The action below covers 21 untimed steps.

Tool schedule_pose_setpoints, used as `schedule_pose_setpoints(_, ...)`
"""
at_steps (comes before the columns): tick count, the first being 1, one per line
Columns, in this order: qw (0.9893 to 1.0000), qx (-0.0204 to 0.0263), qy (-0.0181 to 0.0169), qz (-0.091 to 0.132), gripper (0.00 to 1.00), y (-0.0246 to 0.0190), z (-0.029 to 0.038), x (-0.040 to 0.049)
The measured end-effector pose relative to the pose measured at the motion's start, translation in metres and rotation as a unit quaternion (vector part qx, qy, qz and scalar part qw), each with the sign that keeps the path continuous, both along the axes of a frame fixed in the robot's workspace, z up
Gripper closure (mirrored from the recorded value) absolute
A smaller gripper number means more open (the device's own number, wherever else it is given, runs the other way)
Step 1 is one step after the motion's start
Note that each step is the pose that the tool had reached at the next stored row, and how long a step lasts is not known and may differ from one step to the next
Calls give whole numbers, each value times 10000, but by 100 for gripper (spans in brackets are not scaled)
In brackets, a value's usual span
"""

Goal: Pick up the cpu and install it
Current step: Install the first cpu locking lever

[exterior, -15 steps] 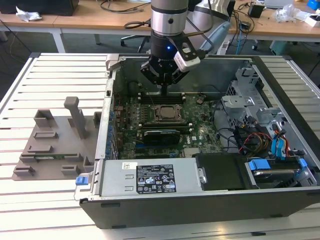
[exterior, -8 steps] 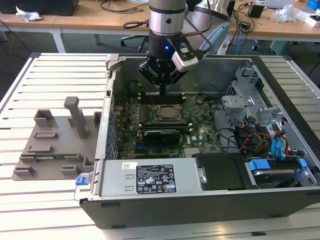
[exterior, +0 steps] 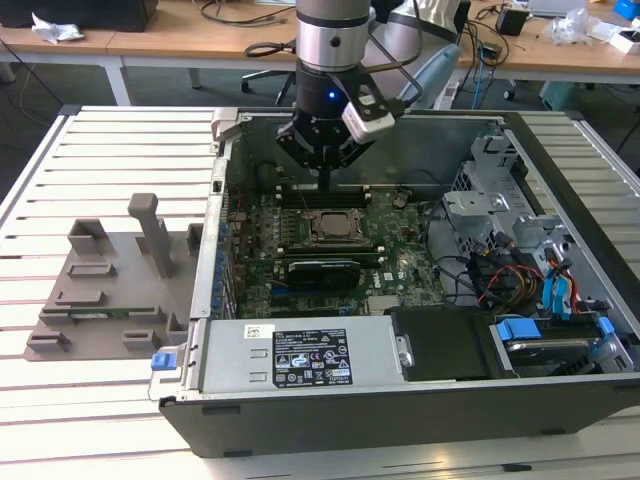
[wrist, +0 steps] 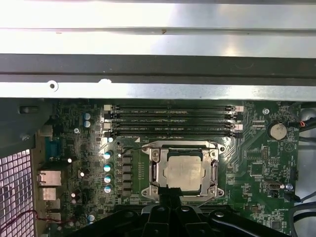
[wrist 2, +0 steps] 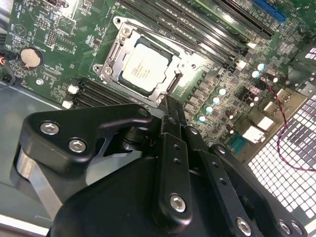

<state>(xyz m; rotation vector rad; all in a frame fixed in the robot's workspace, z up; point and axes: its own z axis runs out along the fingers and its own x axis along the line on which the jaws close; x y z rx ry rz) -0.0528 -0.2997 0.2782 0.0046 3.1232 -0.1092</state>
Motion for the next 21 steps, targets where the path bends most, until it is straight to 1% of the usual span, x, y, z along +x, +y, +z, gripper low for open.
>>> schedule_pose_setpoints(8, 10000, 0, 0, 0, 89, 12, -6, -19)
schedule_pose_setpoints(10, 10000, -1, 0, 0, 89, 32, -14, -40)
schedule_pose_setpoints(11, 10000, 0, 0, 0, 89, 57, -20, -61)
schedule_pose_setpoints(13, 10000, 0, 0, 0, 89, 89, -29, -117)
schedule_pose_setpoints(14, 10000, 0, 0, 0, 89, 103, -35, -184)
schedule_pose_setpoints(15, 10000, -1, 1, 0, 89, 111, -40, -230)
schedule_pose_setpoints(18, 10000, 0, 0, 0, 89, 130, -50, -319)
schedule_pose_setpoints(21, 10000, 0, 0, 0, 89, 151, -57, -387)
